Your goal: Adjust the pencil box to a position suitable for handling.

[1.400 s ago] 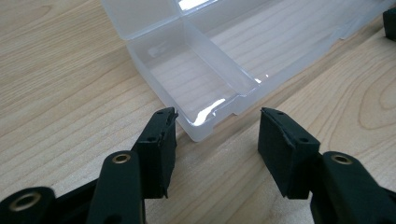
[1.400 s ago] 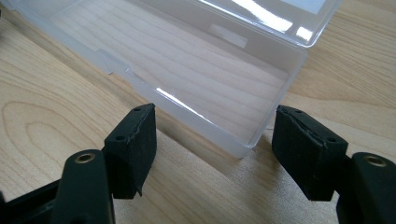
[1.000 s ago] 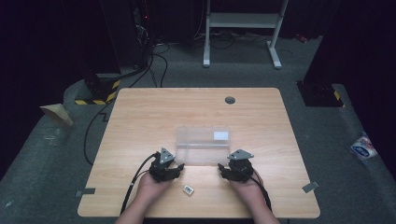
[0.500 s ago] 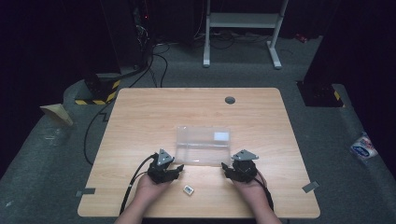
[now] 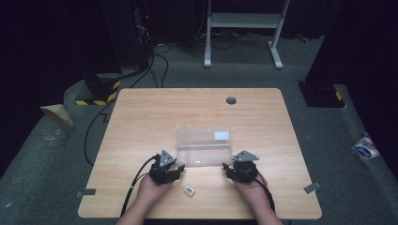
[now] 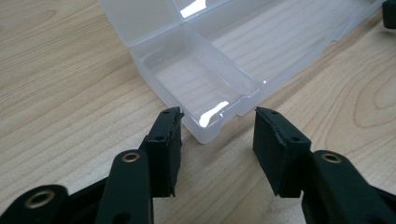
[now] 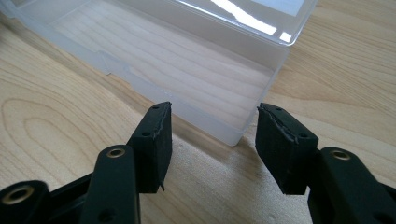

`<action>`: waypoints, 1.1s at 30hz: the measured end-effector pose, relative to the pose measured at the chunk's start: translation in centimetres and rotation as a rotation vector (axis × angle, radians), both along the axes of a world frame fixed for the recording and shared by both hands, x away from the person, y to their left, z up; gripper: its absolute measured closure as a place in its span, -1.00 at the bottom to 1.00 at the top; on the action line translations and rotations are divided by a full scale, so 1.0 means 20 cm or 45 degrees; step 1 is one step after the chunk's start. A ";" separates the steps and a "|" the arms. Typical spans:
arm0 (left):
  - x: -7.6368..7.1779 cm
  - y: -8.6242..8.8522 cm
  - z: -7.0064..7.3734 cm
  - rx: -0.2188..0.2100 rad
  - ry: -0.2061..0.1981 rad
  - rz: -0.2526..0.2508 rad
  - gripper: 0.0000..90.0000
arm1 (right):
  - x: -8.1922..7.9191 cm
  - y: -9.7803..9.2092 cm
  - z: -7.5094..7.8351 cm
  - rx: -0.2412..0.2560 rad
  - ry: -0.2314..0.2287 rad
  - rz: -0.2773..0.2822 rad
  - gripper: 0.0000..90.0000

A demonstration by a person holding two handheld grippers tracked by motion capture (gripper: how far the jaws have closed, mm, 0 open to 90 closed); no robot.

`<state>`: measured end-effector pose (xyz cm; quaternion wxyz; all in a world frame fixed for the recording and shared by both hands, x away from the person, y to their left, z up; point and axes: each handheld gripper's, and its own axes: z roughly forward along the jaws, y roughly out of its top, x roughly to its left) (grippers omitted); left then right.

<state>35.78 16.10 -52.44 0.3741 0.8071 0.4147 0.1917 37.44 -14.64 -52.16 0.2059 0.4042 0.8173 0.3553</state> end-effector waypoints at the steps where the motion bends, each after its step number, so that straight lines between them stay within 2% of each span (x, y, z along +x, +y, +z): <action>1: 0.00 0.00 0.00 0.003 -0.001 0.004 0.17 | 0.00 0.00 0.00 0.003 0.002 0.001 0.03; 14: 0.02 0.01 -0.01 -0.006 0.008 0.023 0.22 | 0.00 0.00 0.00 0.006 -0.001 0.007 0.05; 20: 0.01 0.02 0.00 -0.013 0.010 0.033 0.18 | -0.01 -0.01 0.00 0.011 0.002 0.009 -0.01; 22: 0.01 0.03 0.00 -0.018 0.012 0.036 0.15 | -0.01 -0.01 0.01 0.028 0.000 0.010 -0.06; 26: -0.02 0.09 0.01 -0.037 0.019 0.045 0.09 | -0.03 -0.05 0.05 0.112 -0.007 -0.016 -0.16; 30: -0.07 0.14 0.06 -0.011 -0.001 0.031 0.02 | -0.01 -0.13 0.07 0.124 -0.005 -0.061 -0.23; 31: -0.10 0.16 0.06 0.006 -0.016 0.024 0.02 | -0.01 -0.16 0.07 0.127 0.003 -0.073 -0.26; 33: -0.15 0.20 0.05 0.075 -0.047 0.008 0.00 | 0.00 -0.23 0.06 0.140 0.031 -0.094 -0.27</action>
